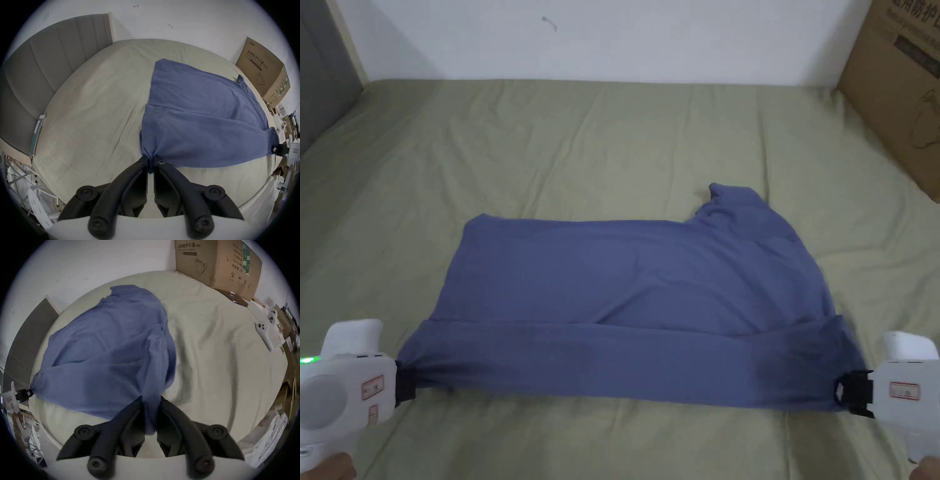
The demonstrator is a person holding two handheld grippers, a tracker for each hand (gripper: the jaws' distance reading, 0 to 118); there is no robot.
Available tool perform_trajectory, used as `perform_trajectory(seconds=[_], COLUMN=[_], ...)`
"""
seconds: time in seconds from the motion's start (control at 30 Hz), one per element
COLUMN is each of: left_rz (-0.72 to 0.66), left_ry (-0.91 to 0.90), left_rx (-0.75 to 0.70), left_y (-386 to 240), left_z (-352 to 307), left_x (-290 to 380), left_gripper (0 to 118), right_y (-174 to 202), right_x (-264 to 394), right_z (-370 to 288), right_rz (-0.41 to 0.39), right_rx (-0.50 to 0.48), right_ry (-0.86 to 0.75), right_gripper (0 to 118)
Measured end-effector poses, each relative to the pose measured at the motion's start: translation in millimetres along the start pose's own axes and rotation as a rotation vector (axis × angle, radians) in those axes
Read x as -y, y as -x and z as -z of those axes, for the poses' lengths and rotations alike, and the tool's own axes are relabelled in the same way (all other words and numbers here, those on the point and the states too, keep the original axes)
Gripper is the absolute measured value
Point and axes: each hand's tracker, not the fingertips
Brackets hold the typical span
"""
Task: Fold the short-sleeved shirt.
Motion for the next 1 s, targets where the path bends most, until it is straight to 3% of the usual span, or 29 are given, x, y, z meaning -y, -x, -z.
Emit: perform_trajectory(seconds=[0.07,0.37,0.53,0.67,0.7,0.73,0.77,0.8,0.83,0.93,1.0], left_rz=[-0.007,0.030,0.083,-0.019,-0.043,-0.037,-0.036,-0.043,-0.046,-0.063,-0.071], left_ry=[-0.012,0.021,0.107,0.088,0.110,0.121,0.106,0.064,0.054,0.010,-0.031], left_rx=[0.015,-0.022,-0.057,-0.027,-0.037,-0.033,-0.027,-0.028,-0.036,-0.005,0.034], left_y=[2,9,12,21,23,25,27,27,28,26,20], left_z=[-9,-45,-35,-29,-30,-31,-35,-44,-49,-60,-66], left_x=[0,42,88,96,95,95,95,93,89,73,62], left_gripper=[5,5,5,7,14,45,82,108,112,106,92], right_y=[-6,-12,-27,-35,-35,-35,-35,-36,-37,-37,-32], right_x=[-3,46,90,97,95,94,93,87,83,62,46], right_z=[-15,-56,-39,-25,-25,-27,-32,-36,-40,-53,-61], right_rz=[0.044,0.000,0.068,0.098,0.068,0.047,0.041,0.036,0.039,0.062,0.047], right_rx=[-0.060,-0.036,-0.033,-0.008,0.039,0.049,0.048,0.057,0.064,0.026,0.002], right_ry=[-0.026,0.026,0.124,0.116,0.136,0.130,0.116,0.107,0.094,0.022,-0.031], right_gripper=[10,10,10,12,23,52,73,81,81,81,81])
